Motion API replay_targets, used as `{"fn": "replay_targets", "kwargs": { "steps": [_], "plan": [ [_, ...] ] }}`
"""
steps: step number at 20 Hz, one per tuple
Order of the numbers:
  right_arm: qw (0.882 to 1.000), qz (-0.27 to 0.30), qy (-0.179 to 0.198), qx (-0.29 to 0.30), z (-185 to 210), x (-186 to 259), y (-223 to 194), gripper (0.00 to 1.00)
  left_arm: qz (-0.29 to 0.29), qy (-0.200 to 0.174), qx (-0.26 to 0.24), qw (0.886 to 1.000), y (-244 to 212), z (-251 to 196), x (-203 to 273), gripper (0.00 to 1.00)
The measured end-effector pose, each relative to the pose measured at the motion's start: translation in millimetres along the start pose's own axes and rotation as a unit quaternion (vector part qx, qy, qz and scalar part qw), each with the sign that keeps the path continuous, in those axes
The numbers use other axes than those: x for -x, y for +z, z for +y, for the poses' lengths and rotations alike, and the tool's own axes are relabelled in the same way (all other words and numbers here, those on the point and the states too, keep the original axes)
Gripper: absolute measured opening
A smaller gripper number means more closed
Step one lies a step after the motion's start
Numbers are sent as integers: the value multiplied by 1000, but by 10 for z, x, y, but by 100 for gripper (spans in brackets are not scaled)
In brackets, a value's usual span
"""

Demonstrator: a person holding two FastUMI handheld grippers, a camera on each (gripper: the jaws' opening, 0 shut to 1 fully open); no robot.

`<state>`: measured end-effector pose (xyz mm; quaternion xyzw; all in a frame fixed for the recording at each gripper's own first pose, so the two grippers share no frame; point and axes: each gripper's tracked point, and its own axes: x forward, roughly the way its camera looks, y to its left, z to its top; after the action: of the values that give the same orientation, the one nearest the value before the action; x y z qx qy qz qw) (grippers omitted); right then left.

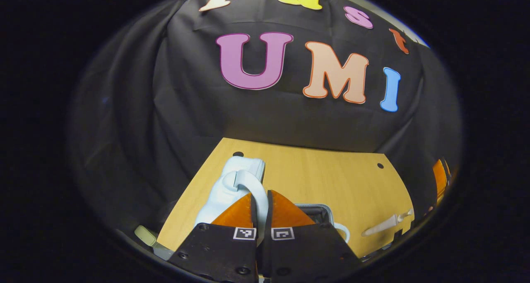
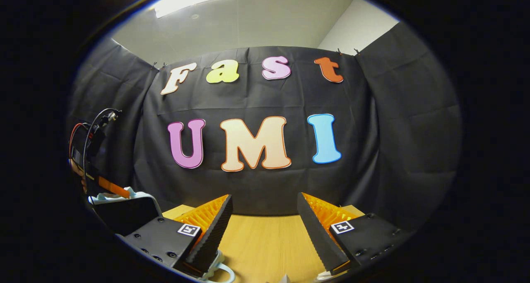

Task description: First open the suitcase, pack the skin care products into it, and then close the suitcase.

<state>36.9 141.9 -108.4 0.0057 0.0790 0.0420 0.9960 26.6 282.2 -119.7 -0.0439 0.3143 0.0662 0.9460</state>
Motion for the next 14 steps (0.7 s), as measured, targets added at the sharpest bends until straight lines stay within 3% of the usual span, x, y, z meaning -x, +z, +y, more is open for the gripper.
{"fn": "replay_targets", "kwargs": {
  "steps": [9,14],
  "plan": [
    [1000,-3,-8,8,561,-21,-16,98,16,26,2,1000,-100,917,-170,0],
    [1000,-7,-1,2,813,-12,6,98,31,19,28,999,-245,1316,-298,0]
  ]
}}
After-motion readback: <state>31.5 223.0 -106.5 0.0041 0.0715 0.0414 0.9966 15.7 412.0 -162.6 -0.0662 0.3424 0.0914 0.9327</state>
